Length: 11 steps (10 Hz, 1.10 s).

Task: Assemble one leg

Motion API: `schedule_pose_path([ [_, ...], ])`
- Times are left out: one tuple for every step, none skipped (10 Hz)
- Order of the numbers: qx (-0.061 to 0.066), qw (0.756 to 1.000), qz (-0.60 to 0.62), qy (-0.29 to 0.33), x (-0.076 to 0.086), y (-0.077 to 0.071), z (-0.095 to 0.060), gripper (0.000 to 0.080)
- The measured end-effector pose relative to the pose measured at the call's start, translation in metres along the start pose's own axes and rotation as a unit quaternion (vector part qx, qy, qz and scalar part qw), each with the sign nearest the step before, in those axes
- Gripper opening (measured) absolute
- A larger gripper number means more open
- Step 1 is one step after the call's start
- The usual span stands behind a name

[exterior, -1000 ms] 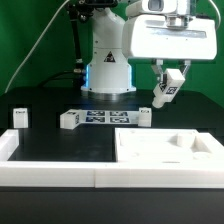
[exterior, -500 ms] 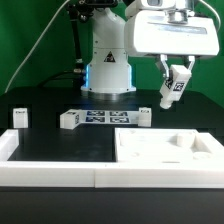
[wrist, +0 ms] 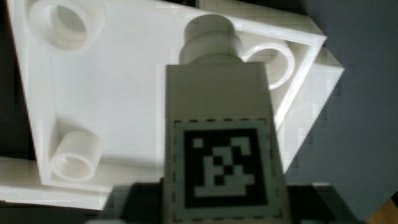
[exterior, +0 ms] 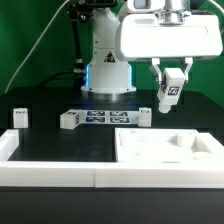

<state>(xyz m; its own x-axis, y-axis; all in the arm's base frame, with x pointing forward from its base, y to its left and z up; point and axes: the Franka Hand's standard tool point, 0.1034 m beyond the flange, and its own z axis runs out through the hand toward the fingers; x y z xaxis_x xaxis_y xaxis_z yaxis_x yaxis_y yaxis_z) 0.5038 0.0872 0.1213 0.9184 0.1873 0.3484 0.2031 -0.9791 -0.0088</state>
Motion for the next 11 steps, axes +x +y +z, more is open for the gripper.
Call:
schedule_pose_path([
  [-0.001,1.0,-0.001,0.003,0.008,0.003,0.001,0.0292],
  [0.0,1.0,-0.001,0.004,0.008,0.002,0.001,0.0292],
  [0.0,1.0,-0.001,0.003,0.007,0.002,0.002,0.0292],
  [0.0,1.0,-0.002,0.005,0.007,0.002,0.002,0.0292],
  [0.001,1.0,-0.005,0.013,0.006,-0.001,0.008,0.0292],
  [0.002,1.0,-0.008,0.008,0.012,-0.001,0.013,0.0292],
  [0.002,1.0,-0.01,0.016,0.026,0.001,0.016,0.0292],
  [0.002,1.0,-0.015,0.022,0.039,0.003,0.019,0.0292],
  [0.001,0.999,-0.017,0.031,0.052,0.005,0.021,0.0292],
  [0.0,0.999,-0.017,0.046,0.06,0.005,0.021,0.0292],
  [0.001,0.999,-0.017,0.044,0.058,0.005,0.022,0.0292],
])
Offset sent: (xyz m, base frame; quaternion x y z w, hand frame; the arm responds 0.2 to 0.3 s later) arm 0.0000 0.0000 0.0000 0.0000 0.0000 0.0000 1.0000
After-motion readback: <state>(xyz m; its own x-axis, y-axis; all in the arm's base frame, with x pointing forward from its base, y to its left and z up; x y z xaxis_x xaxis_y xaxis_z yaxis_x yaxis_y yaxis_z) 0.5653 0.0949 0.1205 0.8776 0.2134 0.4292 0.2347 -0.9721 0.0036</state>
